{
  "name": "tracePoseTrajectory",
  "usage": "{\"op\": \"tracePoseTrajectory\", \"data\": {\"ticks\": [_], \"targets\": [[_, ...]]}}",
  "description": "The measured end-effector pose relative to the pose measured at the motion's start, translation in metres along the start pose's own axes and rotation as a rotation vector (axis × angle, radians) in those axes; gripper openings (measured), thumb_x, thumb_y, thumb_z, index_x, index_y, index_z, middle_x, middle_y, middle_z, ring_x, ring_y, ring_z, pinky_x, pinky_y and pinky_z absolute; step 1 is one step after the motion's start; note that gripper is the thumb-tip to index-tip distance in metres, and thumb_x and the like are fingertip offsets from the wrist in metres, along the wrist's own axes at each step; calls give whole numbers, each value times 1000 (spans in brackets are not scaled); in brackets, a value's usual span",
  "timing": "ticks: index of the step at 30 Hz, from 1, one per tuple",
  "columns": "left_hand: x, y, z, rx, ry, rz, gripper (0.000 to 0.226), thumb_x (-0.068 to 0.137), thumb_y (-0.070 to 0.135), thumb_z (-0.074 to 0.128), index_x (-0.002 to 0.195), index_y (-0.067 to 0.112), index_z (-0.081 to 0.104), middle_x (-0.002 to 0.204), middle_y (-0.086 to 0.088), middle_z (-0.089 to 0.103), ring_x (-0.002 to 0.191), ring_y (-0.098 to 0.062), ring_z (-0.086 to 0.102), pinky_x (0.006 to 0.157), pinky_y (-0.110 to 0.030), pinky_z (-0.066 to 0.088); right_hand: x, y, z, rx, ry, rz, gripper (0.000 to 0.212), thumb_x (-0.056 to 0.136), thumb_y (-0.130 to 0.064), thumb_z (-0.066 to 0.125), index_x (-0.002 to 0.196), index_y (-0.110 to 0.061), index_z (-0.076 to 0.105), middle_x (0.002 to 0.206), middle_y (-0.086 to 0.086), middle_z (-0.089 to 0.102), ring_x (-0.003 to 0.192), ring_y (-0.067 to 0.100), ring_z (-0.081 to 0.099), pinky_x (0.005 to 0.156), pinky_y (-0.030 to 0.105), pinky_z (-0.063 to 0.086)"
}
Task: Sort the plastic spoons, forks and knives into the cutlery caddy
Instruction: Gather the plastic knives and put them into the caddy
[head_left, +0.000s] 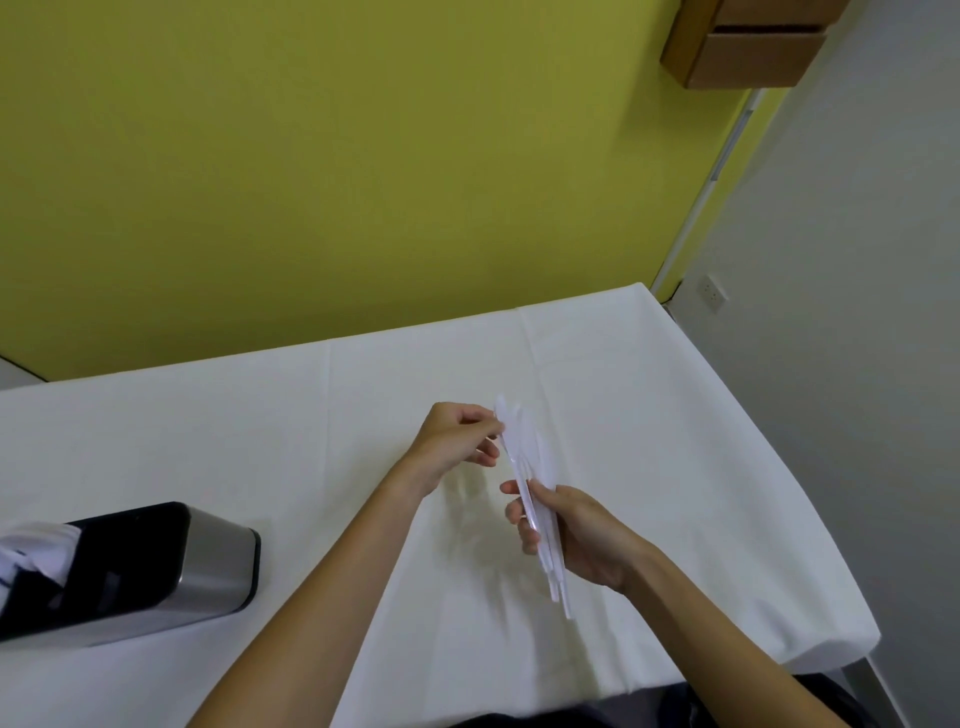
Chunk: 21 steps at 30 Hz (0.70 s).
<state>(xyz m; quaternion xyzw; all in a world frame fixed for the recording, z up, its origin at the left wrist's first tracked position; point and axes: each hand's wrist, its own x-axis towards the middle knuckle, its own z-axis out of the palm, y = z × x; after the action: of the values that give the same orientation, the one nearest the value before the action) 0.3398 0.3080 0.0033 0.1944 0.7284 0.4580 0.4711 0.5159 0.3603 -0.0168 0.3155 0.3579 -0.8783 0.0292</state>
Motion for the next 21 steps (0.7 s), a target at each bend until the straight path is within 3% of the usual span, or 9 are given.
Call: {"op": "tracePoseTrajectory", "data": {"ticks": [3, 6, 9, 13, 16, 21], "targets": [[-2, 5, 3, 64, 3, 33, 11, 85, 11, 66, 95, 7, 70, 83, -4, 62, 64, -12, 56, 53, -22, 49, 0, 0, 0, 48, 4, -31, 28, 101, -29, 38, 105, -5, 50, 63, 0, 40, 51, 11, 29, 47, 19, 31], [-1, 8, 5, 86, 11, 49, 35, 84, 14, 69, 116, 21, 57, 98, 0, 58, 69, -14, 58, 53, -23, 47, -3, -1, 1, -55, 20, -38, 26, 100, -35, 40, 89, -12, 46, 61, -3, 30, 49, 9, 23, 44, 18, 26], [-2, 10, 4, 76, -121, 101, 47, 87, 16, 65, 128, 34, 49, 114, 2, 57, 74, -16, 60, 58, -25, 50, -8, -3, 2, -168, 24, -25, 29, 101, -31, 43, 76, -17, 39, 60, -4, 26, 47, 8, 21, 43, 17, 23], [-7, 14, 6, 81, -236, 209, 28, 92, 16, 61, 119, 23, 61, 105, -4, 66, 73, -15, 60, 56, -24, 50, -14, -11, 3, -281, 42, 9, 39, 99, -29, 48, 64, -17, 38, 55, -5, 30, 42, 7, 20, 40, 17, 22], [-9, 17, 8, 124, -243, 252, 18, 90, 15, 64, 108, 12, 63, 93, -6, 61, 67, -13, 58, 53, -25, 48, -18, -18, 5, -343, 56, 24, 41, 98, -31, 51, 62, -18, 36, 54, -4, 26, 39, 8, 20, 39, 18, 20], [-10, 20, 11, 165, -279, 273, 21, 86, 16, 70, 97, 8, 56, 81, -6, 59, 57, -12, 55, 49, -26, 45, -20, -22, 7, -430, 82, -1, 33, 97, -30, 52, 71, -19, 34, 58, -1, 23, 43, 9, 19, 39, 18, 20]]}}
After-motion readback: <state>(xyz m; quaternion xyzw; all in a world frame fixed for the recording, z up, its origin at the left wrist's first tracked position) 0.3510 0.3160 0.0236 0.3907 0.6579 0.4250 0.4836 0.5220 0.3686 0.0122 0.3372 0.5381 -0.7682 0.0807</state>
